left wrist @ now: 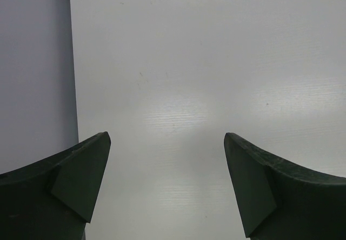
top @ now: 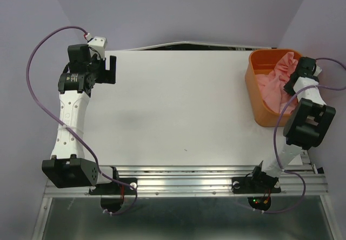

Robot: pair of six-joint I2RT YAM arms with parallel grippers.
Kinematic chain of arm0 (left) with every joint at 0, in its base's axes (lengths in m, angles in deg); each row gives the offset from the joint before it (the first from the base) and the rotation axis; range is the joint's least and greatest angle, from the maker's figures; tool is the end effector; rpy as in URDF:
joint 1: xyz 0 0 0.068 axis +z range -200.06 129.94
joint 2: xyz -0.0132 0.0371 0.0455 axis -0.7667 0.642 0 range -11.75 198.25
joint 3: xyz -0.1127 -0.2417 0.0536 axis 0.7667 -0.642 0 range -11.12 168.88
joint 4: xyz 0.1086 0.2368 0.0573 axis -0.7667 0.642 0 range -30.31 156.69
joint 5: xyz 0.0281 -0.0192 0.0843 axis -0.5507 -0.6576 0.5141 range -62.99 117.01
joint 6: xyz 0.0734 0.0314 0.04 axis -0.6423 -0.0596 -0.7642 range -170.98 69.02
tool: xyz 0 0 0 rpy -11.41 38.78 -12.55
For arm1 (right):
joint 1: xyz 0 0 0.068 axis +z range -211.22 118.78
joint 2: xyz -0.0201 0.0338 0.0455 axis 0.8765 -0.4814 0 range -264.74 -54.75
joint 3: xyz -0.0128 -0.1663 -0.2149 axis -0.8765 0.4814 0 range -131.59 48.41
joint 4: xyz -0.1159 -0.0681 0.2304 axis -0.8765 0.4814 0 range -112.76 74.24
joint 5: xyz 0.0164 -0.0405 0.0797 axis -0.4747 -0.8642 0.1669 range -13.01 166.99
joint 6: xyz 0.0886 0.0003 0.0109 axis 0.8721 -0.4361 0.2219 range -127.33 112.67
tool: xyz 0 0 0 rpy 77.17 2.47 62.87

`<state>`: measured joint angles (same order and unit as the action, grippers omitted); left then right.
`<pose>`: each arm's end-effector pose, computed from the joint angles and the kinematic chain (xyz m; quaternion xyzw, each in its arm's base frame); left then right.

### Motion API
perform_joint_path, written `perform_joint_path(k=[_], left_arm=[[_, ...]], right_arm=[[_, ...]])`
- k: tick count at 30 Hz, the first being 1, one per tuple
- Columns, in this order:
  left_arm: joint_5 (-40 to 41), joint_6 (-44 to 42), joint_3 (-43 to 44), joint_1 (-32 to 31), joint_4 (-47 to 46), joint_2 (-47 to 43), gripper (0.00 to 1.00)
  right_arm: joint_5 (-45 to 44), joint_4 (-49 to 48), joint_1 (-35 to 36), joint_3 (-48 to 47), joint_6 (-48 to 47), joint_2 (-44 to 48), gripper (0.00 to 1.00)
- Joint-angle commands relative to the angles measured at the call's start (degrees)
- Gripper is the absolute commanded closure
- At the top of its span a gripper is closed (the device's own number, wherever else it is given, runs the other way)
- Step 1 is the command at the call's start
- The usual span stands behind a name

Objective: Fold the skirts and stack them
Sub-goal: Grab the skirt from the pile, then move the skirt to the center of the board

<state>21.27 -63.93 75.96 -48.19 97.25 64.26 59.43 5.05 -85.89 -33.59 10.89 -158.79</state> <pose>0.3280 0.0028 0.4076 0.1082 0.8427 0.0256 0.5267 0.3855 -0.2035 0.2158 0.3881 0.8449 -0.1623 0.3305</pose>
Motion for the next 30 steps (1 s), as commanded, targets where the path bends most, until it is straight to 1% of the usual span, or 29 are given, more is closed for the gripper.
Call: perform_joint_path(k=[1,3,4,5,7,8,9,10,11,12,16,17,18,19,20,21,22,23,24,27,28,30], left_arm=[[0.55,0.38,2.12,-0.11,-1.35,-0.51,0.01],[0.81,0.12,2.21,-0.11,-1.53,-0.51,0.01],[0.82,0.03,2.38,-0.11,-1.61,-0.42,0.02],[0.73,-0.06,2.64,-0.11,-1.61,-0.33,0.02],[0.03,-0.14,3.61,-0.02,-1.44,0.10,0.02],[-0.32,-0.15,3.61,-0.11,-1.35,0.37,0.01],[-0.59,-0.06,4.31,-0.11,-1.35,0.63,0.02],[-0.85,0.20,4.67,-0.11,-1.18,1.16,0.02],[-1.29,0.55,5.36,-0.11,-1.17,1.42,0.01],[-1.73,0.73,5.81,-0.11,-1.09,1.95,0.01],[-3.14,1.87,7.21,-0.11,-1.44,3.18,0.02],[-3.23,2.14,7.83,-0.11,-1.70,3.36,0.02],[-3.31,2.66,8.01,-0.11,-1.88,3.62,0.02],[-3.40,2.93,8.18,-0.11,-2.05,3.97,0.01],[-3.40,3.28,8.53,-0.11,-2.23,4.15,0.02],[-3.58,3.46,8.97,-0.11,-2.40,4.32,0.02],[-4.10,3.89,9.24,0.06,-2.58,4.67,0.02],[-4.28,4.16,9.50,-0.02,-2.75,4.76,0.02],[-4.54,4.77,9.76,0.15,-2.93,4.85,0.02],[-6.12,5.91,10.21,0.68,-4.07,4.76,0.01],[-7.35,6.88,10.21,1.38,-4.86,4.68,0.02],[-8.93,7.94,10.03,2.35,-5.74,4.24,0.02]], right_arm=[[4.62,0.56,0.06,-3.68,0.07,1.30,0.92],[7.44,1.54,0.06,-5.45,-1.33,4.18,0.99],[8.93,2.06,0.06,-6.41,-1.60,5.42,0.99],[12.26,2.42,0.06,-7.64,-2.30,6.74,0.99],[15.52,3.64,0.06,-12.73,-3.10,9.82,0.99],[15.54,4.17,0.06,-15.01,-3.62,10.35,0.99],[16.93,4.70,0.06,-17.65,-3.80,10.79,0.99],[17.21,5.32,0.06,-23.24,-3.89,10.97,0.99],[20.52,6.45,0.06,-26.17,-4.24,10.89,0.99],[21.51,6.90,0.06,-31.94,-3.98,10.71,0.99],[27.57,6.21,0.06,-42.00,-1.53,9.66,0.99],[30.37,3.76,0.06,-45.58,-0.74,9.48,0.99],[31.79,2.00,0.06,-47.01,0.14,9.31,0.99],[33.45,-2.28,0.06,-48.25,2.94,9.04,0.99],[35.04,-4.50,0.06,-49.21,4.62,8.95,0.99],[38.53,-7.05,0.06,-51.05,6.46,8.78,0.99],[40.57,-12.38,0.06,-51.85,10.83,8.25,0.99],[42.42,-15.22,0.06,-52.47,13.48,8.08,0.99],[45.92,-18.38,0.06,-53.69,18.64,7.38,0.99],[48.49,-29.80,2.77,-57.20,24.83,6.23,0.99],[48.50,-32.71,5.83,-58.70,26.59,5.18,0.99],[47.10,-34.92,10.05,-60.99,27.13,4.47,0.99]])
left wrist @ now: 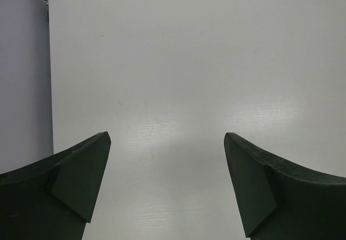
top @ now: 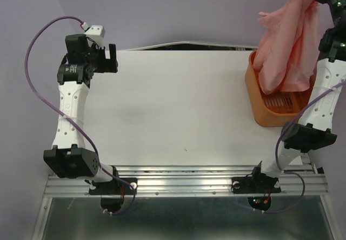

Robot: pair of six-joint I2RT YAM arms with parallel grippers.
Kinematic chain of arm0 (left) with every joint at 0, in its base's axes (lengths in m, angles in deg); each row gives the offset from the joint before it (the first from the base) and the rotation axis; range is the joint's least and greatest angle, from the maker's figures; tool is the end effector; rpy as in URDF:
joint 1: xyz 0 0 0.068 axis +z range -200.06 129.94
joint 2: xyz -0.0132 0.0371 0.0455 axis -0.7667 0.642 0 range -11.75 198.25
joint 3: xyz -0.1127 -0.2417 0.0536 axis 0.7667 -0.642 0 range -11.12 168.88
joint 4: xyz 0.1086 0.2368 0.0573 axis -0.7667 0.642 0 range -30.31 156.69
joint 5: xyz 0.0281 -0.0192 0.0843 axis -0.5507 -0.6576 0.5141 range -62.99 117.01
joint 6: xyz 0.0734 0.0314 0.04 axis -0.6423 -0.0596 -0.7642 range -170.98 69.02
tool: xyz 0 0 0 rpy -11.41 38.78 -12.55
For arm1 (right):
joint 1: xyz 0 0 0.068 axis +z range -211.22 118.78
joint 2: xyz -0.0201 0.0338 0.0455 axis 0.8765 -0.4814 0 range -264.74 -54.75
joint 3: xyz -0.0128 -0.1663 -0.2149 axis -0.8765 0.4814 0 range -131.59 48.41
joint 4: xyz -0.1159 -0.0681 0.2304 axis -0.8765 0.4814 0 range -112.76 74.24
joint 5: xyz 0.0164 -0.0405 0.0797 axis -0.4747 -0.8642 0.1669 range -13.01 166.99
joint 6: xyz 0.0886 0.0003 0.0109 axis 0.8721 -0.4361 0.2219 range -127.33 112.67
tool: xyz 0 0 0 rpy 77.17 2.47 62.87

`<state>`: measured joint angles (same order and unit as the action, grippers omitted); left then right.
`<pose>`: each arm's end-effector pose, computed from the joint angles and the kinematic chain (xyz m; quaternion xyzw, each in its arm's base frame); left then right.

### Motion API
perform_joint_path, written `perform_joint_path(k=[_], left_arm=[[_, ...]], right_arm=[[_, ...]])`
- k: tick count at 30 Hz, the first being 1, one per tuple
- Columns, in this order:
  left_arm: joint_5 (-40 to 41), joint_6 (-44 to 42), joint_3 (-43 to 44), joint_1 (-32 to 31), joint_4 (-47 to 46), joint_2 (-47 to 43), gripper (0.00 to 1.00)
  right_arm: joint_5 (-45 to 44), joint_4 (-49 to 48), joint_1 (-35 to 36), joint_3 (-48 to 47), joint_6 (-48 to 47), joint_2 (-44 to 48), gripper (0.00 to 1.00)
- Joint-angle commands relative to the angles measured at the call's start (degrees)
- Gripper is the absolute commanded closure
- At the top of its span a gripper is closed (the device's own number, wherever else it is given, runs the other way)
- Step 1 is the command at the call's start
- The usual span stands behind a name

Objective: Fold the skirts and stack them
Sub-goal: Move the skirt to the center of the board

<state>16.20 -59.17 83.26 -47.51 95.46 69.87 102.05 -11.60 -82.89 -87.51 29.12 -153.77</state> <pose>0.3532 0.0009 0.4283 0.0928 0.8267 -0.0268 0.5544 0.3444 -0.1006 0.6353 0.0916 0.5431 0.2207 0.8049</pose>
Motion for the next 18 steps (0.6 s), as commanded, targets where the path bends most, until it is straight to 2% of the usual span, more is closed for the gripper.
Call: perform_joint_path(k=[1,3,5,6,9,12,13,15,18], left_arm=[[-4.65,3.87,2.56,2.28,-4.47,-1.73,0.02],[-7.90,5.72,1.51,4.56,-6.58,-2.34,0.02],[-10.53,6.69,0.54,5.88,-8.68,-3.31,0.02],[-11.16,7.21,-0.42,6.76,-9.31,-3.92,0.02],[-12.83,7.83,-2.27,8.17,-11.16,-5.16,0.02],[-14.15,7.83,-4.64,9.14,-13.17,-7.43,0.02],[-14.41,7.83,-5.35,9.32,-13.62,-7.88,0.02],[-15.21,7.83,-7.20,9.93,-15.20,-8.85,0.02],[-15.38,7.83,-9.13,10.81,-16.26,-10.17,0.02]], right_arm=[[3.60,-19.67,9.26,-7.17,9.43,-0.56,0.99],[0.63,-25.11,16.90,-5.59,8.04,0.41,0.99],[-1.58,-26.97,22.70,-6.11,3.03,0.24,0.99],[-3.68,-27.15,27.77,-7.24,0.75,-1.07,0.99],[-8.60,-29.34,34.13,-10.59,-2.77,-3.71,0.99],[-11.60,-31.90,46.32,-10.08,-13.12,-5.12,0.99],[-11.52,-31.90,48.37,-9.29,-14.11,-5.21,0.99],[-11.35,-31.38,51.80,-5.59,-14.47,-4.87,0.99],[-11.60,-31.28,56.90,9.05,-16.49,-2.24,0.99]])
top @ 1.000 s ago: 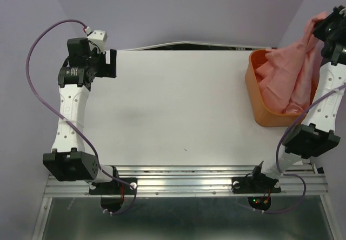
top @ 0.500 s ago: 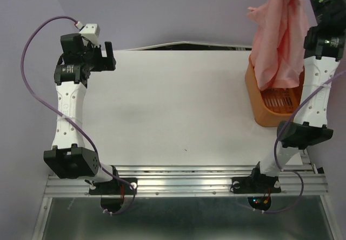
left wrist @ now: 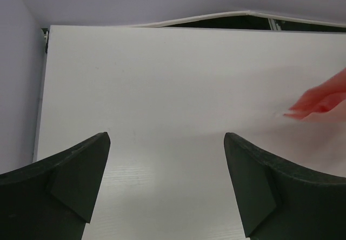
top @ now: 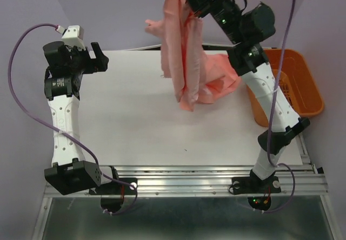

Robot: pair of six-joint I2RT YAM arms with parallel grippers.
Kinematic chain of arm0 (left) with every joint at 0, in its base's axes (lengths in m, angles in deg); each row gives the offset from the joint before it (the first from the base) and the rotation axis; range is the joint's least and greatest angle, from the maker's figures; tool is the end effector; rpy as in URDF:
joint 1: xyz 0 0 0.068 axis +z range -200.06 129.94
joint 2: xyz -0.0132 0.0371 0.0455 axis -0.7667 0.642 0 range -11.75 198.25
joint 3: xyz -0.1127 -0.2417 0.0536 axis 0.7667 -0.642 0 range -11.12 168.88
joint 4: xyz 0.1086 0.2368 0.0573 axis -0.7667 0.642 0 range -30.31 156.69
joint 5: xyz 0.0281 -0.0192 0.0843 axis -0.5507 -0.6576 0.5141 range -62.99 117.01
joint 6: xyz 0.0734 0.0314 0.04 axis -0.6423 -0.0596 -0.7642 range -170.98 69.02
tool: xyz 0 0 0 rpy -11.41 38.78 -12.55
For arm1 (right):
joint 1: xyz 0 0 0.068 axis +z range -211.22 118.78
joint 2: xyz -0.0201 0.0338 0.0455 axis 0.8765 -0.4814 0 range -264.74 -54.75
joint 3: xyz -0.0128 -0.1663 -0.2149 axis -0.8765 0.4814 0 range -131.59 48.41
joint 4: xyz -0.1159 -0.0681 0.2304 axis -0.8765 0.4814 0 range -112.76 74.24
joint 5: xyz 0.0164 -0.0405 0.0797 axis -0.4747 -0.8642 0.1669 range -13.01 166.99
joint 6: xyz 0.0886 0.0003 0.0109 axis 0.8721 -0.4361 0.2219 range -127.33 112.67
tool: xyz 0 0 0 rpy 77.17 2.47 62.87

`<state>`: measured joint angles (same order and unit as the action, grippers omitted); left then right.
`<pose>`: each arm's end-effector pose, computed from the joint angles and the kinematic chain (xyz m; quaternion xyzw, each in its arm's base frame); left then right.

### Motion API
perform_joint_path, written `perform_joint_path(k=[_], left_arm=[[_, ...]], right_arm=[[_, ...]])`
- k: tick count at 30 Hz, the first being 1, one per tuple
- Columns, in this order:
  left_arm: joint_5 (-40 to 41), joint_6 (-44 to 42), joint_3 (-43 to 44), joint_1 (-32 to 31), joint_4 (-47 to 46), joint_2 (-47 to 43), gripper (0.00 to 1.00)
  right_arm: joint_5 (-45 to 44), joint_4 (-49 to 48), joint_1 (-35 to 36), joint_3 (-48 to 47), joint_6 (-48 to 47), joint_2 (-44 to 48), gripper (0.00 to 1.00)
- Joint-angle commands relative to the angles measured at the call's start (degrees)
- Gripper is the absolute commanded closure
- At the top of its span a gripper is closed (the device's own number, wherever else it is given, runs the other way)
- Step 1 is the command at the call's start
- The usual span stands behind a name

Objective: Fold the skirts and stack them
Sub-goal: Move the skirt to the center of the board, then flatten the skirt out

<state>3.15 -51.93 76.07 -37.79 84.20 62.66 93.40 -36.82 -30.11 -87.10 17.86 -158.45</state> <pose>0.3235 0.0375 0.4512 0.0550 0.7681 -0.0882 0.6319 0.3037 0.2096 0.6602 -0.1513 0.3646 0.4799 0.7835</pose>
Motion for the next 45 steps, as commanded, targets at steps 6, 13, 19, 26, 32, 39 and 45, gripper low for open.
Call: perform_joint_path(k=[6,13,19,26,32,39,45], left_arm=[[-3.30,-3.08,-2.03,3.80,0.44,-1.99,0.02],[-5.76,-14.42,-4.93,4.87,6.25,-2.69,0.02],[-7.16,-21.71,-10.46,4.87,8.70,-2.44,0.05],[-7.53,-25.50,-14.16,4.87,11.70,1.26,0.10],[-4.80,-25.68,-17.23,4.43,11.00,5.30,0.16],[-3.83,-21.11,-21.80,3.11,7.13,10.92,0.26],[-4.00,-19.70,-23.47,3.20,5.19,14.26,0.30]], right_arm=[[-4.80,-8.44,6.77,38.10,-7.79,5.61,0.99],[-1.46,1.75,6.77,61.46,-20.77,21.32,0.99],[-10.33,10.89,2.03,83.28,-36.15,33.99,0.93],[-13.42,26.60,1.49,77.08,-36.01,29.97,0.00],[-3.76,32.43,1.49,62.06,-29.87,23.64,0.00],[3.88,26.38,1.49,54.21,-26.33,9.94,0.21],[9.07,24.26,1.49,42.62,-22.03,-5.18,0.27]])
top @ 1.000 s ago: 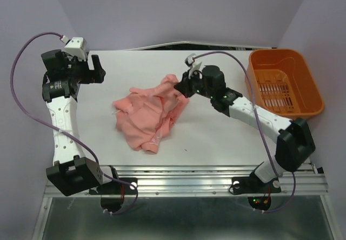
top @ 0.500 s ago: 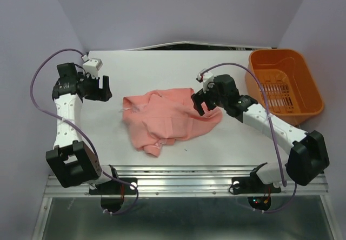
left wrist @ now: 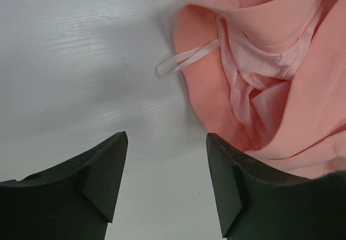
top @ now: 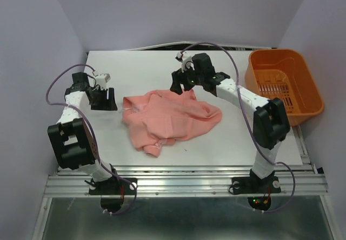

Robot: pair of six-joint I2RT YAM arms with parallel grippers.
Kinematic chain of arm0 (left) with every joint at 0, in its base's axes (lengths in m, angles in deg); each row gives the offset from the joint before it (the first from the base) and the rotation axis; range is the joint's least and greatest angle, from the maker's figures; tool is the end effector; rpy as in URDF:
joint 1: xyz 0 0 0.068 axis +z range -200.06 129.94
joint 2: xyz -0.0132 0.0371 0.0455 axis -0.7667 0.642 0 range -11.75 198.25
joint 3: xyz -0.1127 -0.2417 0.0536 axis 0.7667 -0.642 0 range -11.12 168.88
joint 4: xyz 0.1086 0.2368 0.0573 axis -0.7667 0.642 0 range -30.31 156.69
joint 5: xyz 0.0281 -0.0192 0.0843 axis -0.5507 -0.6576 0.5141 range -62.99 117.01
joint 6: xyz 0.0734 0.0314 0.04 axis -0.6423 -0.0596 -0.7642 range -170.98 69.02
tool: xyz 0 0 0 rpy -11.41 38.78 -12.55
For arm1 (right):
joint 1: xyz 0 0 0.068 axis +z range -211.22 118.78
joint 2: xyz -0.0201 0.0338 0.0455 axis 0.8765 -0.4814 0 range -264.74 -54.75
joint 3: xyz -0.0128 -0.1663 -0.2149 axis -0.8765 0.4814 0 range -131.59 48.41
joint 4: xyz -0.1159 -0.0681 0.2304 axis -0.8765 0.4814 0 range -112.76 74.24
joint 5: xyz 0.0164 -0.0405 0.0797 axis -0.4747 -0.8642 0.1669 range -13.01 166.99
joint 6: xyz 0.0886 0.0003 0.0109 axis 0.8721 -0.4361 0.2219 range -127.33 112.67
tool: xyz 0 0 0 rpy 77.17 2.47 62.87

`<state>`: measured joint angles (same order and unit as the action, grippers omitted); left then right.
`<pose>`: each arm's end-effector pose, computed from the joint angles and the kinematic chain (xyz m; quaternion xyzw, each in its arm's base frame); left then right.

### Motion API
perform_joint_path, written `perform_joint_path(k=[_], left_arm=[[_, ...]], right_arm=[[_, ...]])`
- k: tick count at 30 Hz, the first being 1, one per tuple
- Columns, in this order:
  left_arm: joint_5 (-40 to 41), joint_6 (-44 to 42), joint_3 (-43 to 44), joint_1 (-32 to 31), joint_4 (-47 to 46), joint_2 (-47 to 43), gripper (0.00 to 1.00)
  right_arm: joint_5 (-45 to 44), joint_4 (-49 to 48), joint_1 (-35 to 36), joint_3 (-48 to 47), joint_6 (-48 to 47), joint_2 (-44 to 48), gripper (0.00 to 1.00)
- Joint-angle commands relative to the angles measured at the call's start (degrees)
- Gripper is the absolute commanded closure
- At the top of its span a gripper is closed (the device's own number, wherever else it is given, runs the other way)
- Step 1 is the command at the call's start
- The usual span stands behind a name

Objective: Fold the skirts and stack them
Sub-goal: Flatten the skirt out

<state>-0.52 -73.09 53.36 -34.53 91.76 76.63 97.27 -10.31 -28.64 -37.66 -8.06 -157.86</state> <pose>0.3441 0.0575 0.2101 0.1228 0.9232 -0.1236 0.3424 0.3780 0.2743 0.2806 -0.3288 0.7892 0.2822 0.4352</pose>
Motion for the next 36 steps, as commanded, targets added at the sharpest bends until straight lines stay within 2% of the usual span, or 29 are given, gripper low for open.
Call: perform_joint_path(k=[1,8,16,19,20,22,23,25,26,32,36], left_arm=[[-0.42,1.72,-0.86,-0.06,-2.37,1.43,0.31],[-0.59,3.74,-1.82,-0.06,-2.54,5.75,0.33],[-1.65,4.88,-0.24,-0.06,-2.63,8.47,0.30],[-1.83,4.97,0.46,-0.06,-2.28,8.74,0.28],[-1.91,4.88,0.55,-0.06,-2.28,8.65,0.28],[-2.09,5.32,0.46,-0.15,-2.37,8.48,0.28],[-2.53,5.41,0.55,-0.15,-2.46,8.39,0.28],[-2.88,5.58,0.90,-0.06,-2.37,8.48,0.28],[-3.14,5.67,0.99,-0.06,-2.46,8.56,0.28],[-4.55,7.60,1.78,-0.06,-4.03,8.83,0.27],[-7.09,10.85,0.91,0.11,-6.67,7.25,0.20]], right_arm=[[5.91,-2.34,0.03,-9.88,5.29,-7.35,0.26],[10.58,-0.68,3.01,-14.40,4.00,-16.15,0.18],[5.67,5.74,5.83,-20.09,-5.85,-23.88,0.17],[4.78,8.47,6.36,-23.17,-8.75,-26.70,0.37],[4.69,8.99,6.36,-23.80,-9.19,-27.14,0.52],[4.95,9.35,6.36,-25.11,-9.64,-27.32,0.68],[5.13,9.96,6.36,-26.69,-9.73,-27.23,0.85],[5.65,10.49,6.36,-28.19,-9.90,-26.18,0.97],[6.26,10.93,6.36,-28.98,-9.64,-25.65,0.99],[9.78,14.00,6.36,-34.08,-8.41,-18.54,0.99],[11.80,14.71,6.36,-33.65,-9.63,-11.51,0.99]])
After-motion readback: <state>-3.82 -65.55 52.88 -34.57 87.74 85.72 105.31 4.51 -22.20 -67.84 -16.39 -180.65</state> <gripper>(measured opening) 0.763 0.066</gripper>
